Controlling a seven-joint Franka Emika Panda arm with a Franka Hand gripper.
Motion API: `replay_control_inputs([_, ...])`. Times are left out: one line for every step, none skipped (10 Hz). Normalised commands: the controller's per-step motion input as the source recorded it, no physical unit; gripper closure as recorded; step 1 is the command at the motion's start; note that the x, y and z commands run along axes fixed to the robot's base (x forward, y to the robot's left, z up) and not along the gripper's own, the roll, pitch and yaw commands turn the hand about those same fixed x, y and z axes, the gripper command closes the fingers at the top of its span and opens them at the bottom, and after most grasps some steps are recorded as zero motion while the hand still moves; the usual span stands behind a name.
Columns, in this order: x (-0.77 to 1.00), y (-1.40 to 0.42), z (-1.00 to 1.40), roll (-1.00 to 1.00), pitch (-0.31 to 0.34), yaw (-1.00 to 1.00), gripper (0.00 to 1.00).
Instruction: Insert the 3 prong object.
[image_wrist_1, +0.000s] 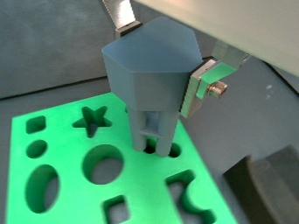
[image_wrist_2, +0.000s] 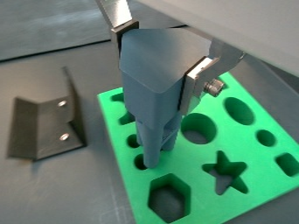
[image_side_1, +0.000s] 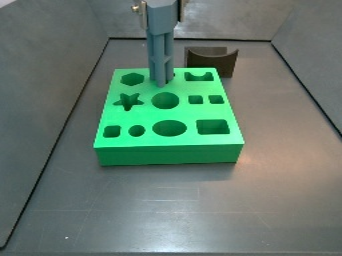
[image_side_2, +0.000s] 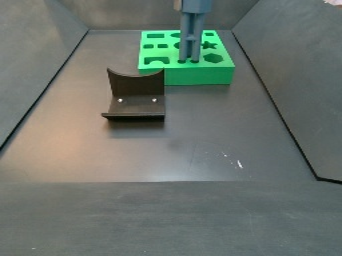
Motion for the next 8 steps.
replay_control_inputs([0.00,0.29,-0.12,-0.11,-0.033,0.37,1.00])
replay_control_inputs([0.00,0.01,-0.17,-0.08,0.000,0.13,1.00])
replay_control_inputs([0.03,-0.01,-0.27,-0.09,-0.026,0.14,1.00])
replay_control_inputs([0.23,0.00,-0.39,-0.15,0.000,0.00,1.00])
replay_control_inputs([0.22,0.04,-0.42,-0.05,0.000,-0.06,1.00])
replay_control_inputs([0.26,0.07,-0.39,0.00,0.006,-0.11,1.00])
replay_control_inputs([0.28,0.03,-0.37,-0.01,0.007,-0.15,1.00])
replay_control_inputs([0.12,0.00,-0.47,-0.09,-0.046,-0.16,1.00])
